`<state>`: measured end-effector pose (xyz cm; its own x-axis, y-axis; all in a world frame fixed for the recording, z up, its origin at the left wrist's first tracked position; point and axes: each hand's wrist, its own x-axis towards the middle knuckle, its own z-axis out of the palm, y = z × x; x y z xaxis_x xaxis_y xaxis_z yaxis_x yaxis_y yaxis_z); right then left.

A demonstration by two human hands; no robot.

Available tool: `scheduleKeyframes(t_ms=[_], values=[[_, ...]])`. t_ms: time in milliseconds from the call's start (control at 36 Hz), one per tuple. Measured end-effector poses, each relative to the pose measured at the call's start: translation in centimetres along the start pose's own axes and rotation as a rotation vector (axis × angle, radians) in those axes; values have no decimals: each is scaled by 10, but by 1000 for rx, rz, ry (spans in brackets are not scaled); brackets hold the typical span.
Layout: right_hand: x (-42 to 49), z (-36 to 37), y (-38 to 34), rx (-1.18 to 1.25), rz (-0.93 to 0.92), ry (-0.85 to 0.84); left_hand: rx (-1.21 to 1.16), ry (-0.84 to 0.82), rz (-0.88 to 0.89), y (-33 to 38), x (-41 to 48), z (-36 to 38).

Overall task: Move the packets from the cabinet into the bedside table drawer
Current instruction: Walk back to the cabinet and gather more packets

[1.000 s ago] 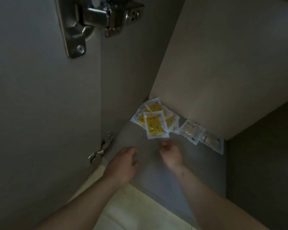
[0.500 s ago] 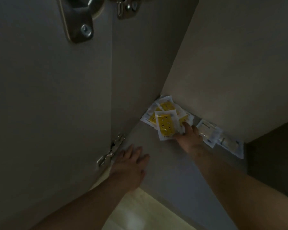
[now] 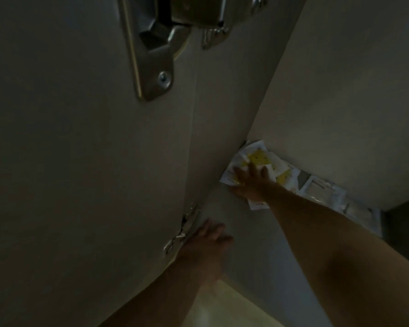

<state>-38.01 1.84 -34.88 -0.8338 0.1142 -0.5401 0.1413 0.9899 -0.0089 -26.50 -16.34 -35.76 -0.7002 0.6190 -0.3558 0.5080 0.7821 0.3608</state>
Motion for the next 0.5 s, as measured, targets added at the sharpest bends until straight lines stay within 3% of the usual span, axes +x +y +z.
scheduleKeyframes(t_ms=[278, 500], values=[[-59, 43, 21, 4, -137, 139, -30, -21, 46, -8, -2, -8], [-116, 83, 31, 12, -233, 99, -163, 36, -40, -7, -7, 2]])
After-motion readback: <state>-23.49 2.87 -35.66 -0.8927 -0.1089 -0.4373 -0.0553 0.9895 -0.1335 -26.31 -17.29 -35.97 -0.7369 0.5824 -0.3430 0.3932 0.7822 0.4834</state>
